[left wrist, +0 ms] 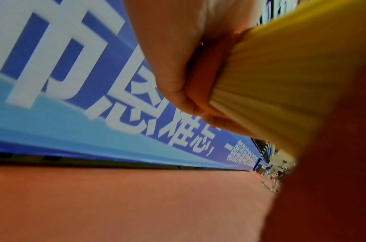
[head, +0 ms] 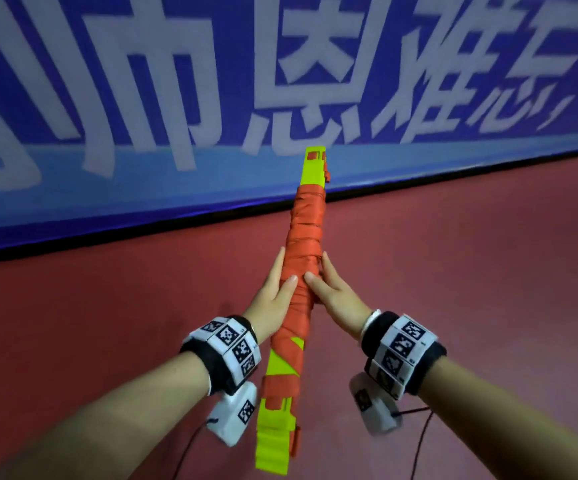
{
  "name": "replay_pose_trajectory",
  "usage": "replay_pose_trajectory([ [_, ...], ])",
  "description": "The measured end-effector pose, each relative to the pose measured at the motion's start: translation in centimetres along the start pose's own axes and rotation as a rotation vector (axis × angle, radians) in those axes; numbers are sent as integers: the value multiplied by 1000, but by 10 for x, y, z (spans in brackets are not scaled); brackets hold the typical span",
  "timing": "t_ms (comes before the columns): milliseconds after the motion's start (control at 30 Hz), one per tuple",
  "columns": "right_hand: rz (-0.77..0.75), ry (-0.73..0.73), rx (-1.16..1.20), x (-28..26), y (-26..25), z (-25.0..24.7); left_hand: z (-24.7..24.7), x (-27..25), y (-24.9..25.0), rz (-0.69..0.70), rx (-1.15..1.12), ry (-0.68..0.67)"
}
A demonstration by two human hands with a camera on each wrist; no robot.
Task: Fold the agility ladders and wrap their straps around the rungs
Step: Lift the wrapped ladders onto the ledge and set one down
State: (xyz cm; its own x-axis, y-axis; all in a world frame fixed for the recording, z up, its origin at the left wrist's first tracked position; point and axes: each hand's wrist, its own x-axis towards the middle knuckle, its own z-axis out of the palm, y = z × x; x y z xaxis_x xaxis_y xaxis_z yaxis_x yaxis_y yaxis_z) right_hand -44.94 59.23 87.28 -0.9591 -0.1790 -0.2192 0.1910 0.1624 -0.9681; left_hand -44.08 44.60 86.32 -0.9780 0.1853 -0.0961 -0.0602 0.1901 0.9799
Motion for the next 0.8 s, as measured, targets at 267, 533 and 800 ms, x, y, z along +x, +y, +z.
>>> replay_pose_trajectory([
  [267,-389,86,-175,39,-160,-35,-28,92,163,228,-11,144],
  [533,-585,142,-109,106,-301,-122,-20,201,318,348,-225,139],
  [800,-684,74,37,181,-419,-197,-35,293,435,443,-129,145],
])
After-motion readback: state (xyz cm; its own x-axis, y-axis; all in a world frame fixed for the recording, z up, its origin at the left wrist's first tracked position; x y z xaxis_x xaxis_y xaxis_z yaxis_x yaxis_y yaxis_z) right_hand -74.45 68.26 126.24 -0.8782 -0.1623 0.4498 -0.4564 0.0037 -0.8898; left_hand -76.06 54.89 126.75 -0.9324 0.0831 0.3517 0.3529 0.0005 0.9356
